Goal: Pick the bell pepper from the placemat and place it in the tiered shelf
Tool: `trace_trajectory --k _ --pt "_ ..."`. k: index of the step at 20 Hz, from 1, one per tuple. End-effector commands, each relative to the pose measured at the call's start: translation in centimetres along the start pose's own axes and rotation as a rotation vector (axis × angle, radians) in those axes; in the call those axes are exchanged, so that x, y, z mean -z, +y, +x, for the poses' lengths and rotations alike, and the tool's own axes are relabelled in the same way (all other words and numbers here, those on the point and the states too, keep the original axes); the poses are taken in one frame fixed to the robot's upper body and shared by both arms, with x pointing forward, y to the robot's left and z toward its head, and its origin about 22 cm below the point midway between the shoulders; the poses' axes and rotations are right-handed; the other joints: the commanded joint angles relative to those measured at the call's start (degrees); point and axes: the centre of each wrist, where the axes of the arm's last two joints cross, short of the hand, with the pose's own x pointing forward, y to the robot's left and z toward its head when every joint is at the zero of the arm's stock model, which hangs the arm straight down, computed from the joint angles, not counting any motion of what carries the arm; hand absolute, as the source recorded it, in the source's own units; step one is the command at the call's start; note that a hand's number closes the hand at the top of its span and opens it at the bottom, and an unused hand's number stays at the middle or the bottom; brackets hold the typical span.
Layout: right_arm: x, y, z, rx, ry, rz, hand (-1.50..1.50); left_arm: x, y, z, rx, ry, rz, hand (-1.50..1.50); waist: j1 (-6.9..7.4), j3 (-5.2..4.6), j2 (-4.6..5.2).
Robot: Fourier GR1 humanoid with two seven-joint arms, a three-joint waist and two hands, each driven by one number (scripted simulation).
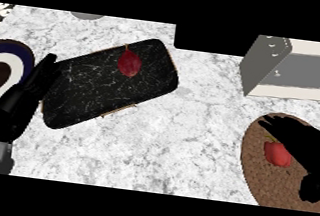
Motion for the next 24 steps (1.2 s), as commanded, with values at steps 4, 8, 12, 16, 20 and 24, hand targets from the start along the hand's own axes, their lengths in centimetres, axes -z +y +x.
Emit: trace_trajectory --k 4,8,12,16,20,24 --pt "3.4 0.0 -2.0 0.019 0.036 0.031 -1.50 0.7 0.2 -0.5 -0.004 -0.007 -0.001 0.00 0.28 0.01 0.11" --pt "1.9 1.8 -2.9 -0.017 0.037 0.084 -1.50 -0.4 -0.1 0.7 -0.016 0.023 -0.003 0.00 0.13 0.01 0.02" --pt "4.5 3.1 -2.0 -0.004 0.040 0.095 -1.50 -0.8 -1.4 0.4 -0.003 0.002 0.006 0.00 0.38 0.03 0.06" --pt "3.7 3.1 -3.1 0.008 0.033 0.106 -1.50 0.2 -1.4 -0.4 0.008 0.004 0.007 0.00 0.02 0.00 0.03" --pt "4.3 4.6 -5.9 0.013 0.036 0.141 -1.50 -1.6 0.5 0.2 0.001 0.008 0.016 0.00 0.32 0.02 0.03" --pt "4.6 5.2 -5.1 0.024 0.017 0.154 -1.50 0.4 0.1 1.4 0.011 0.003 0.005 0.00 0.02 0.01 0.01"
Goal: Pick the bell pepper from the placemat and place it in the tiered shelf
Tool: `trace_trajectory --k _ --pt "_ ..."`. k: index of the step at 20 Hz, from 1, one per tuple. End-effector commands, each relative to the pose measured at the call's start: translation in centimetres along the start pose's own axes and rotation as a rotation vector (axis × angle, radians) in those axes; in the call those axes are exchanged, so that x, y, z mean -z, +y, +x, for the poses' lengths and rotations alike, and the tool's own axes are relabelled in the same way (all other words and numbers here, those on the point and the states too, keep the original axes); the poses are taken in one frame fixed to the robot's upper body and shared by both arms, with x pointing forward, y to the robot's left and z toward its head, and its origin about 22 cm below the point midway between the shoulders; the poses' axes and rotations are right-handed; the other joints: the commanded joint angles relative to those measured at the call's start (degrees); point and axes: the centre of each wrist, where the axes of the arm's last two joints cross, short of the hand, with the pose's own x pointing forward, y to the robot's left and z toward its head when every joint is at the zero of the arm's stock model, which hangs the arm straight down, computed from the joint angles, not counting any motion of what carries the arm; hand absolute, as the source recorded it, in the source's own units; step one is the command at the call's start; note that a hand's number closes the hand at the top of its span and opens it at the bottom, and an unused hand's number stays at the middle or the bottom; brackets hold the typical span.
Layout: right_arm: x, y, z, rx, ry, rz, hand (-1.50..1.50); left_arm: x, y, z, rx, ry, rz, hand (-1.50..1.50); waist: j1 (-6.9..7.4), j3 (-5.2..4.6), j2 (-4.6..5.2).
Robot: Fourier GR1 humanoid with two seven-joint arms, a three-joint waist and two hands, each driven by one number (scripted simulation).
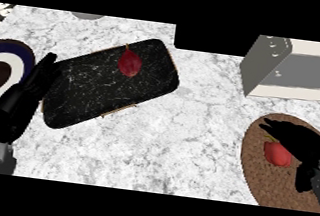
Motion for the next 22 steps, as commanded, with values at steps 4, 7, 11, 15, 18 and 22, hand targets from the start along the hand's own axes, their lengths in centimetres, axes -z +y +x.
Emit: trace_trajectory --k 4,7,11,15,18,22 --pt "0.3 2.2 -2.2 0.022 -0.014 0.011 -1.50 0.8 -1.5 0.1 -0.012 0.016 0.002 0.00 -0.16 0.03 0.03" --pt "1.0 3.9 -3.5 0.000 0.007 -0.014 -1.50 -0.6 0.8 1.1 -0.011 0.005 -0.009 0.00 0.38 0.07 0.07" --pt "1.5 2.8 -3.0 -0.046 -0.018 -0.184 1.50 0.6 -3.1 -0.4 -0.008 0.019 -0.007 0.00 0.02 0.06 0.12" --pt "2.2 3.5 -3.4 -0.067 -0.034 -0.273 1.50 -1.3 0.2 -1.4 0.002 0.002 0.005 0.00 0.45 0.06 0.09" --pt "1.1 1.1 -5.2 -0.108 -0.051 -0.329 1.50 -0.1 -0.2 -1.1 0.008 -0.003 -0.005 0.00 0.15 0.04 0.09" --pt "1.9 0.1 -0.4 0.038 -0.068 -0.473 1.50 0.9 0.6 -0.6 0.006 0.011 0.008 0.00 -0.74 -0.02 -0.15"
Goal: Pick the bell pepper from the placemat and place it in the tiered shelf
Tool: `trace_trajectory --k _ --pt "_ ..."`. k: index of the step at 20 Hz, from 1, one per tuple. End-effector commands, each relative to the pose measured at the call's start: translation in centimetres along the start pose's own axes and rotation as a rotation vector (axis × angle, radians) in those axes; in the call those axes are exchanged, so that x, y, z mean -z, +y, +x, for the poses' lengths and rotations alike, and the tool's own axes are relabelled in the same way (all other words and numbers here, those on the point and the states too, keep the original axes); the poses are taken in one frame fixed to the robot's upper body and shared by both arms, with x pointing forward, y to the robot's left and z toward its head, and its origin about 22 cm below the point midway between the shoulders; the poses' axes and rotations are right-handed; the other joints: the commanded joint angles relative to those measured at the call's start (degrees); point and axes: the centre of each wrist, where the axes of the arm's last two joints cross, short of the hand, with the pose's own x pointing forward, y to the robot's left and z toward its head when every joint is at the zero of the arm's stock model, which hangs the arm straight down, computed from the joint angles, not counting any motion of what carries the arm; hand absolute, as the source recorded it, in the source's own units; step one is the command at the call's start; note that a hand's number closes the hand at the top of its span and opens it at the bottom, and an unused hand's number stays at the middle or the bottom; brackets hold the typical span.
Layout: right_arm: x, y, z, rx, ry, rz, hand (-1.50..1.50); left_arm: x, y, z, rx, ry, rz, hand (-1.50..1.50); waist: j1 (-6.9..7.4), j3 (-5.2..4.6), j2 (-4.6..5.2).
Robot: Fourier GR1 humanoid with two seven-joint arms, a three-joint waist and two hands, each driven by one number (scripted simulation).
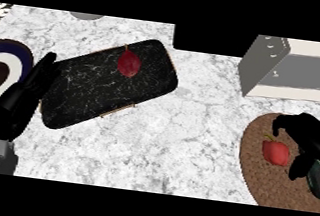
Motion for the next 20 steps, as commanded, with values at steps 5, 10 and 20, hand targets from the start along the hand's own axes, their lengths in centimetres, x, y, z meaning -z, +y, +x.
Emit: trace_trajectory --k 5,10,20 --pt "2.3 3.4 10.1 0.394 0.350 -0.114 1.50 -0.9 0.9 -0.7 -0.001 0.021 0.034 0.00 -2.49 0.47 -0.75" --pt "2.6 -2.0 13.8 0.593 0.342 -0.371 1.50 -0.9 1.0 -0.7 -0.007 0.029 0.051 0.00 -2.78 0.56 -1.11" --pt "-6.0 -14.6 20.3 0.616 0.438 -0.792 1.50 -1.2 0.1 -0.4 -0.005 -0.003 0.016 0.00 -0.86 0.54 -0.26"
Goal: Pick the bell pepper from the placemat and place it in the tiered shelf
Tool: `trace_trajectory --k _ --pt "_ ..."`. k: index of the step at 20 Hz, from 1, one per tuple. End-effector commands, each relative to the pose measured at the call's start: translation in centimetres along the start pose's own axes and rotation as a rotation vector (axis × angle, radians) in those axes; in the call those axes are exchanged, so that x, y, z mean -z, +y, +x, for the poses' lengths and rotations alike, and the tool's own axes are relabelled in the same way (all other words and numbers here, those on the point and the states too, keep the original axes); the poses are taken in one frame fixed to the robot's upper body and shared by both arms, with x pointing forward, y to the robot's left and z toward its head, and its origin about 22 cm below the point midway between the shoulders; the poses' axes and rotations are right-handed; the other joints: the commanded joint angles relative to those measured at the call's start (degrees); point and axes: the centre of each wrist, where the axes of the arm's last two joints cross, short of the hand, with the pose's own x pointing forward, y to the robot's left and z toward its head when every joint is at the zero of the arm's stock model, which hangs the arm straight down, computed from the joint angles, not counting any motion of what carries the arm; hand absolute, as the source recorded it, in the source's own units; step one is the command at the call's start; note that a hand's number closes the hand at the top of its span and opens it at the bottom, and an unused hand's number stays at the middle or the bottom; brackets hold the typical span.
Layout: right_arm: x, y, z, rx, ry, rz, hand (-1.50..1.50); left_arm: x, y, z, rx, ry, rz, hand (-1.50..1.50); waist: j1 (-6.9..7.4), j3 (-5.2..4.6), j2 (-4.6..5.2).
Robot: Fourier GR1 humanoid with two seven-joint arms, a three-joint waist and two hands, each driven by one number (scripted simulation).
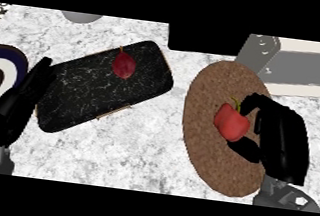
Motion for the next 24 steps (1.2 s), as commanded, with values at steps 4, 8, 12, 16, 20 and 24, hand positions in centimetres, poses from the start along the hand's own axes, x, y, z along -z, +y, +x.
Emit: trace_trajectory --k 4,8,12,16,20,24 --pt "-2.9 -7.1 5.5 0.081 0.076 -0.169 1.50 0.6 0.2 0.3 -0.005 -0.010 -0.031 0.00 1.46 0.17 0.81" --pt "0.5 -8.1 8.3 0.097 0.056 -0.193 1.50 1.0 -1.1 0.7 -0.008 -0.028 -0.028 0.00 1.94 0.20 0.98" --pt "3.4 -9.9 10.0 0.085 0.081 -0.215 1.50 0.7 -1.3 0.5 -0.003 -0.023 -0.035 0.00 2.02 0.19 0.98" --pt "6.9 -10.3 7.6 0.203 0.069 -0.237 1.50 0.8 -0.5 -0.2 0.009 -0.017 -0.033 0.00 2.10 0.22 1.08" --pt "7.4 -12.4 7.9 0.530 0.030 -0.239 1.50 1.1 -0.7 0.2 0.018 -0.031 -0.040 0.00 2.95 0.34 1.34" --pt "8.7 -12.8 6.7 0.857 0.061 -0.262 1.50 0.4 -1.9 -0.2 -0.011 -0.030 -0.054 0.00 4.06 0.37 1.42"
